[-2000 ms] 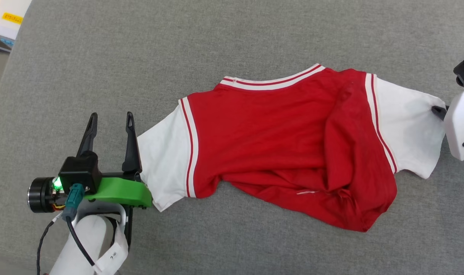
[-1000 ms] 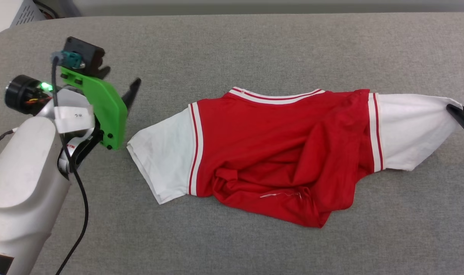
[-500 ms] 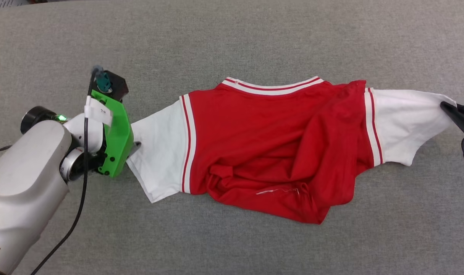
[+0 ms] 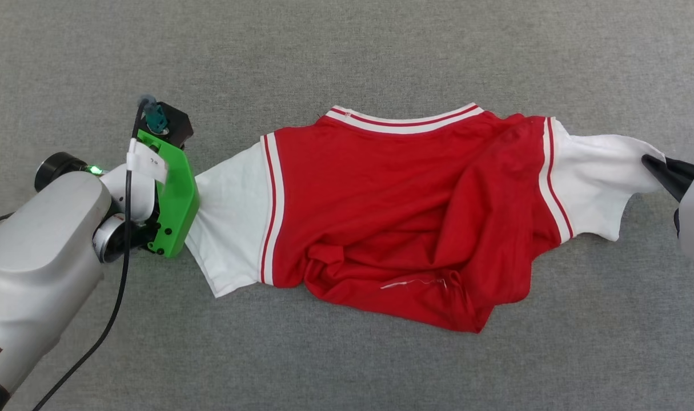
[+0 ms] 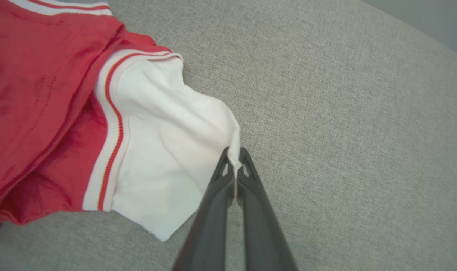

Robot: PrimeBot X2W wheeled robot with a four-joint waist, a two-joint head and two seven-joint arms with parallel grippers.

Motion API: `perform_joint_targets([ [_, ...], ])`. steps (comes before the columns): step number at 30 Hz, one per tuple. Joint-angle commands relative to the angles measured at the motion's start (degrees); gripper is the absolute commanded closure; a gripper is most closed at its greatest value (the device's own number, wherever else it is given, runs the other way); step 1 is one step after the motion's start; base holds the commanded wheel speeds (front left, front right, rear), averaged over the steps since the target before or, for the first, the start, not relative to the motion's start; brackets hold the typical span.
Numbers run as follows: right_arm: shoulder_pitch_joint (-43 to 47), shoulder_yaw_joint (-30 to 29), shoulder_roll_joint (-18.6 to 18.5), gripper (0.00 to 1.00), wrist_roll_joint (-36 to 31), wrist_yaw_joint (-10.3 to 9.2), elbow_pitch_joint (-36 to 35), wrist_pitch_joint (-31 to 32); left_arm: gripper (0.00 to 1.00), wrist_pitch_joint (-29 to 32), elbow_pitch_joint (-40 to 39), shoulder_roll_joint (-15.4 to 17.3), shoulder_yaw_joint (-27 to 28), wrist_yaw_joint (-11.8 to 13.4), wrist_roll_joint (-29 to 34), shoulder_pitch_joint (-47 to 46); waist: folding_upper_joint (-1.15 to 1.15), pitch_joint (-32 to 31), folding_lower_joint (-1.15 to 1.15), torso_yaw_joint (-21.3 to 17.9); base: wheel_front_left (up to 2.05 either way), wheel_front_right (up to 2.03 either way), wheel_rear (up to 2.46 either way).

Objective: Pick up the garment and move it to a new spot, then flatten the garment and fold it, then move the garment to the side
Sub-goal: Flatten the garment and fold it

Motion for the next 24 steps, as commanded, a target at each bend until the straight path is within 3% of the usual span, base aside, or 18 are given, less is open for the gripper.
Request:
perform_joint_targets([
  [1, -1.2, 0.1, 0.2, 1.00, -0.7, -0.04, -0.2, -0.6, 1.00, -1.5, 1.3, -1.4, -2.3, 0.1, -0.8, 1.2, 0.00, -0.5, 0.00, 0.2, 0.00, 0.00, 0.00],
  [16, -5.0, -1.8, -0.5, 1.00, -1.4, -0.04, 1.4, -9.0, 1.00, -22.0, -1.5, 1.4, -2.8, 0.1, 0.5, -6.6, 0.00, -7.9, 0.00, 3.1, 0.00, 0.00, 0.00],
  [24, -9.0, -3.4, -2.3, 1.00, -1.9, -0.04, 0.3, -10.0, 1.00, -28.3, -4.8, 1.8, -0.6, 1.0, 3.5, -10.8, 0.00, -10.1, 0.00, 3.3, 0.00, 0.00, 0.00],
])
